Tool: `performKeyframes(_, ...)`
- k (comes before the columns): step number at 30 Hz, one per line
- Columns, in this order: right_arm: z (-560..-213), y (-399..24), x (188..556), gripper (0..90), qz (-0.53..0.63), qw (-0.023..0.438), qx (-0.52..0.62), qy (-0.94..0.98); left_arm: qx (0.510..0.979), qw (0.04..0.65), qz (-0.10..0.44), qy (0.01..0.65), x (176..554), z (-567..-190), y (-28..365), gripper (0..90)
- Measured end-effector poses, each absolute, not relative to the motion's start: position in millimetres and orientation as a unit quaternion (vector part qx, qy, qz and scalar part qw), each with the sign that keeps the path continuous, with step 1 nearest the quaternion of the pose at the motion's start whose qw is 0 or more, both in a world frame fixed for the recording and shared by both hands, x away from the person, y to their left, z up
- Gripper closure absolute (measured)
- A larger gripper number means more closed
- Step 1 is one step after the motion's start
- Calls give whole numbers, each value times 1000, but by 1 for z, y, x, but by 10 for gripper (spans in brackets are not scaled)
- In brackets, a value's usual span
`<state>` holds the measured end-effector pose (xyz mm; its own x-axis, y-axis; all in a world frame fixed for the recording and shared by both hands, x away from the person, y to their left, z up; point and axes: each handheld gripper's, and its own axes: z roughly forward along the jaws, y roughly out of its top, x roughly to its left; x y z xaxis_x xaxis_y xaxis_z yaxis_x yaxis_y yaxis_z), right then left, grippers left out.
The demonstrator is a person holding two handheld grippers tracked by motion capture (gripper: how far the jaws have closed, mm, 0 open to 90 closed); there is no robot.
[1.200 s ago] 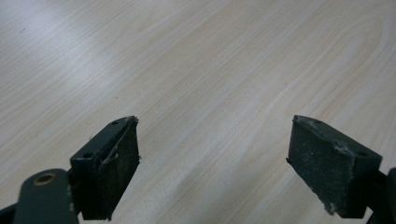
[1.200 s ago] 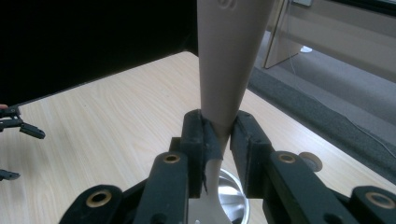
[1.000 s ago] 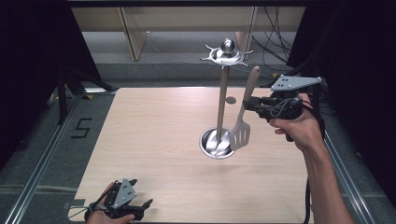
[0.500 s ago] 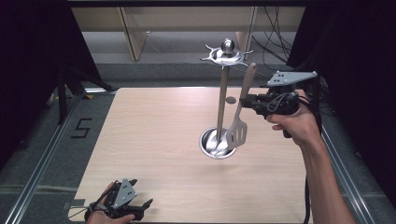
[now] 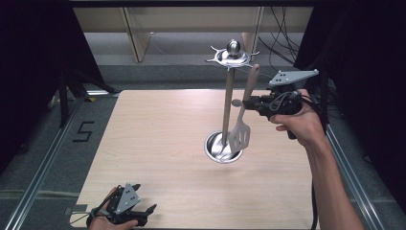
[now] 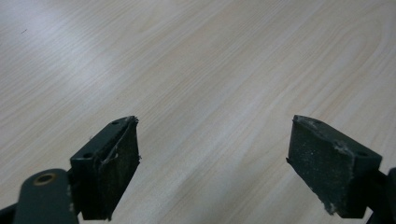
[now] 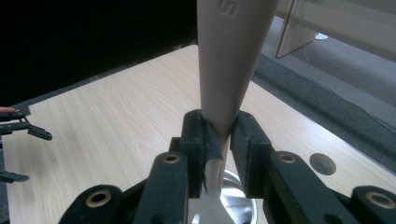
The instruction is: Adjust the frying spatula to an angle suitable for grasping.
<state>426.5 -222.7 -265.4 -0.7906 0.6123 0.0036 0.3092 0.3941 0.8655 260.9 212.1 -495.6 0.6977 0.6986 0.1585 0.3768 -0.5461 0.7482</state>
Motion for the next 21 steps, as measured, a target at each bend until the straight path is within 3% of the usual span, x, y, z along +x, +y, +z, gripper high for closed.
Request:
performKeyframes(9, -267, -222, 430, 752, 480, 148, 290, 814, 850, 357, 225, 317, 261, -496, 212, 159)
performKeyframes(21, -266, -232, 423, 659, 499, 150, 308, 796, 853, 352, 226, 313, 261, -496, 212, 159)
